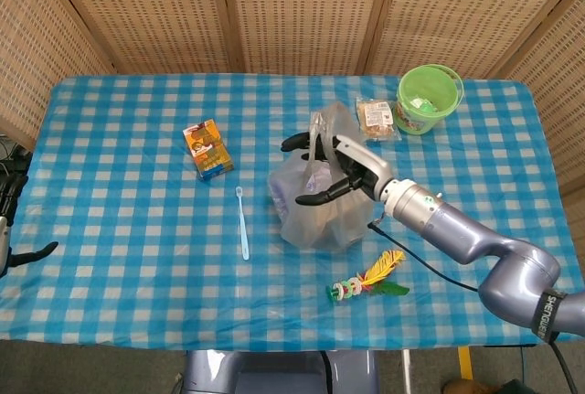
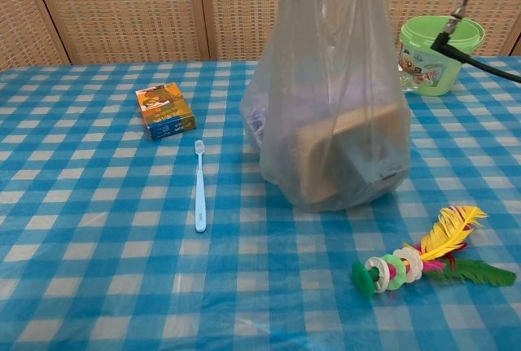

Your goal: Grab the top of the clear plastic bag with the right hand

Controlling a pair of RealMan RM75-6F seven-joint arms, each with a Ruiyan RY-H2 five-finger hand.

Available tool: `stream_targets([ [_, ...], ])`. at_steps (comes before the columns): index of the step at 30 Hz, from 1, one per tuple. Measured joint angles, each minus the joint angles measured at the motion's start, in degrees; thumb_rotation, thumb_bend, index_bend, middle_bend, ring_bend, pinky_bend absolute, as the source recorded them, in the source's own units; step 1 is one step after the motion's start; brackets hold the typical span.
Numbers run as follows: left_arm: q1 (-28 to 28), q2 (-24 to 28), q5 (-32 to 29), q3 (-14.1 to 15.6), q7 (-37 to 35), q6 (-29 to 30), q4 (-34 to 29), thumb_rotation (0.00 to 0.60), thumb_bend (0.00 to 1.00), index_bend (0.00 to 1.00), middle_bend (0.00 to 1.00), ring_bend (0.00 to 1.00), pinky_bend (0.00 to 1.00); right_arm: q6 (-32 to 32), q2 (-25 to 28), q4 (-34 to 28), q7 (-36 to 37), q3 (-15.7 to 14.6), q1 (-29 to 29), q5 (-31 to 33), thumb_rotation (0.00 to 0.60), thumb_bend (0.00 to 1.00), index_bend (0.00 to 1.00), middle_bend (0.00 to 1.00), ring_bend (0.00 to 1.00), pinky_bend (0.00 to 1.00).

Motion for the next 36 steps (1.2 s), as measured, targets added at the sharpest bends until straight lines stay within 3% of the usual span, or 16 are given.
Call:
stream_targets([
  [5, -0.06, 0.07, -0.54, -0.15, -0.41, -0.41, 0.33, 0.6, 0.0, 0.0, 0.0, 0.0, 0.0, -3.81, -2.9, 2.17, 7.94, 4.48, 1.08, 1.83, 0.6, 0.0, 0.29, 0.38, 0.22, 0.31],
  [8, -0.14, 0.06, -0.83, -0.24, -0.44, -0.67, 0.46, 0.6, 0.0, 0.0, 0.0, 0.0, 0.0, -6.33, -4.17, 3.09, 11.02, 7.27, 1.23, 2.38, 0.6, 0.0, 0.35, 0.49, 0.32, 0.44],
  [13, -0.31, -0.02, -1.2, -0.33, -0.36, -1.08, 0.61, 0.6, 0.0, 0.0, 0.0, 0.0, 0.0, -9.37, -5.91, 4.98, 11.95, 10.62, 1.56, 3.47, 0.6, 0.0, 0.6, 0.74, 0.61, 0.81],
  [17, -0.35, -0.01, -1.36, -0.34, -0.5, -1.29, 0.71, 0.6, 0.0, 0.0, 0.0, 0.0, 0.0, -10.83, -6.15, 6.1, 9.47, 11.18, 2.45, 5.23, 0.6, 0.0, 0.78, 0.85, 0.76, 0.96],
  [20, -0.33, 0.05, -1.41, -0.39, -0.81, -1.27, 0.76, 0.6, 0.0, 0.0, 0.0, 0.0, 0.0, -12.97, -5.81, 6.76, 6.29, 11.11, 3.59, 6.99, 0.6, 0.03, 0.92, 0.91, 0.84, 1.0],
  [24, -0.31, 0.17, -1.25, -0.35, -1.15, -1.27, 0.81, 0.6, 0.0, 0.0, 0.0, 0.0, 0.0, -15.09, -5.07, 7.61, 1.25, 10.11, 5.22, 9.67, 0.6, 0.49, 1.0, 0.96, 0.89, 1.0],
  [25, -0.32, 0.18, -1.19, -0.33, -1.21, -1.27, 0.78, 0.6, 0.0, 0.0, 0.0, 0.0, 0.0, -15.07, -4.9, 7.79, -0.39, 9.61, 5.61, 10.79, 0.6, 0.54, 1.0, 0.96, 0.89, 1.0],
  [36, -0.24, 0.43, -1.01, -0.25, -1.81, -1.21, 0.69, 0.6, 0.0, 0.0, 0.0, 0.0, 0.0, -10.91, -3.29, 7.44, -11.5, 4.63, 8.1, 21.24, 0.6, 0.66, 1.0, 0.96, 0.9, 1.0],
])
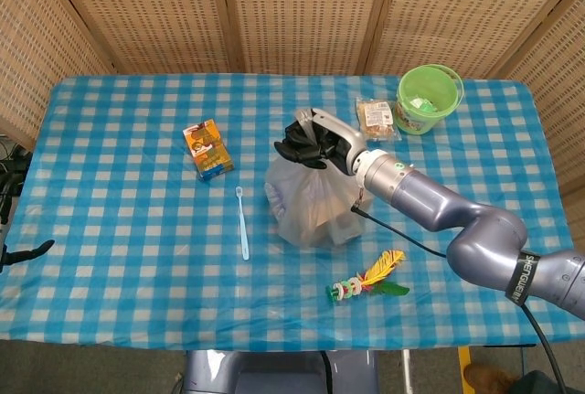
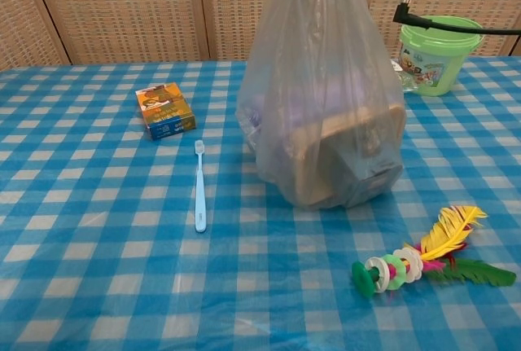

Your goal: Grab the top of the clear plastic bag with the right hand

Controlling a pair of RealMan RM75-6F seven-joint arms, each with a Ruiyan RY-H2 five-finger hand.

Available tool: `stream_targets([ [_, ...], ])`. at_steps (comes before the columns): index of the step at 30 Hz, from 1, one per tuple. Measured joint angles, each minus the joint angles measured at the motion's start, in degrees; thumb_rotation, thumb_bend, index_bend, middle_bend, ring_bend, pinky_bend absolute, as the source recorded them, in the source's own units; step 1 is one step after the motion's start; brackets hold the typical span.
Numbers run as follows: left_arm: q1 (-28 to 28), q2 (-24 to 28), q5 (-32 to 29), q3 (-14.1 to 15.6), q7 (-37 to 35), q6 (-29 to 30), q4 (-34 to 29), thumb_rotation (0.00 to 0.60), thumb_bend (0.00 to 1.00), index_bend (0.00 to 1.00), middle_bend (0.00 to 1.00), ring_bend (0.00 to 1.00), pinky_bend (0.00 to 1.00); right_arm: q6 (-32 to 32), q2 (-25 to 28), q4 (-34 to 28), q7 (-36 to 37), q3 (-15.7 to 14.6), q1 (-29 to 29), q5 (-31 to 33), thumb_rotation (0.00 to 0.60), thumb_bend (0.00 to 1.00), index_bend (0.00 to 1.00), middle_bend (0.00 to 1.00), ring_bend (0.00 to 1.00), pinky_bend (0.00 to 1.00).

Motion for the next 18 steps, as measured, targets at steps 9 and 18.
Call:
stream_targets([
  [9, 0.05, 0.44, -0.19, -0.14, -1.13, -0.19, -0.01, 0.6, 0.0, 0.0, 0.0, 0.0, 0.0, 4.91, 3.09, -1.1, -7.59, -3.08, 4.03, 10.61, 0.6, 0.68, 1.0, 0.95, 0.9, 1.0],
  [18, 0.04, 0.67, -0.44, -0.25, -1.64, -0.4, -0.07, 0.6, 0.0, 0.0, 0.0, 0.0, 0.0, 11.56, 8.43, -2.79, -16.36, -6.51, 11.38, 26.18, 0.6, 0.7, 1.0, 0.95, 0.9, 1.0],
])
